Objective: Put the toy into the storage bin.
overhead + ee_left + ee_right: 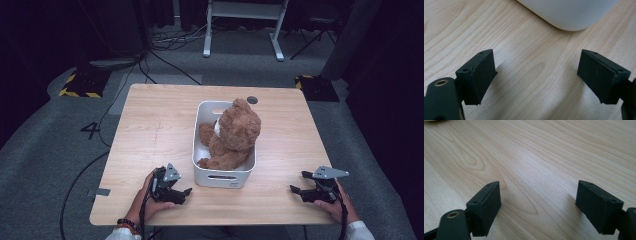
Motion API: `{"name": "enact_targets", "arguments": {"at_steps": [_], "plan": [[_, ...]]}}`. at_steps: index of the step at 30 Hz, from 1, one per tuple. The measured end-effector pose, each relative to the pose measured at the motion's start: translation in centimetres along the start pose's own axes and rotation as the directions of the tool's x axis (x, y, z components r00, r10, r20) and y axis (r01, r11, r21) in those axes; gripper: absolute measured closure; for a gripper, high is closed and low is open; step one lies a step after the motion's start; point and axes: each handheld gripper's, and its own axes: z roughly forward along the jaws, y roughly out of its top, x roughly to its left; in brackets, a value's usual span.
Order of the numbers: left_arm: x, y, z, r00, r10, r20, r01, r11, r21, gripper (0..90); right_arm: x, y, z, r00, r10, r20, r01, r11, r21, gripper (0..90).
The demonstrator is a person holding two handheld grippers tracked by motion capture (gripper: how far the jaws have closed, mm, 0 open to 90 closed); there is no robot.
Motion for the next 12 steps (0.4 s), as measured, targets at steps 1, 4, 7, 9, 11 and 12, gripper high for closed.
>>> {"name": "enact_targets", "arguments": {"at_steps": [1,4,7,9,11,12], "plan": [[0.00,0.01,0.03,1.0000,-0.001,0.002,0.001,1.0000,-0.001,15.1,0.00,0.00,0.00,1.0000,0.000,0.000,0.000,1.000,0.000,20.2],[0.02,0.03,0.05,1.0000,-0.002,0.002,0.002,1.0000,-0.001,15.1,-0.01,-0.01,0.00,1.0000,-0.001,-0.001,0.001,1.000,-0.001,20.2],[0.02,0.03,0.06,1.0000,-0.002,0.002,0.002,1.0000,-0.001,15.0,-0.02,-0.04,-0.03,1.0000,-0.001,-0.001,0.001,1.000,-0.001,20.3],[0.02,0.03,0.06,1.0000,-0.002,0.002,0.002,1.0000,-0.001,15.1,-0.02,-0.05,-0.04,1.0000,-0.001,-0.001,0.001,1.000,-0.001,20.2],[0.02,0.03,0.05,1.0000,-0.002,0.002,0.002,1.0000,-0.001,15.0,-0.02,-0.05,-0.04,1.0000,-0.001,-0.001,0.001,1.000,-0.001,20.3],[0.02,0.04,0.05,1.0000,-0.002,0.002,0.002,1.0000,-0.001,15.0,-0.02,-0.05,-0.04,1.0000,-0.001,-0.001,0.001,1.000,-0.001,20.2]]}}
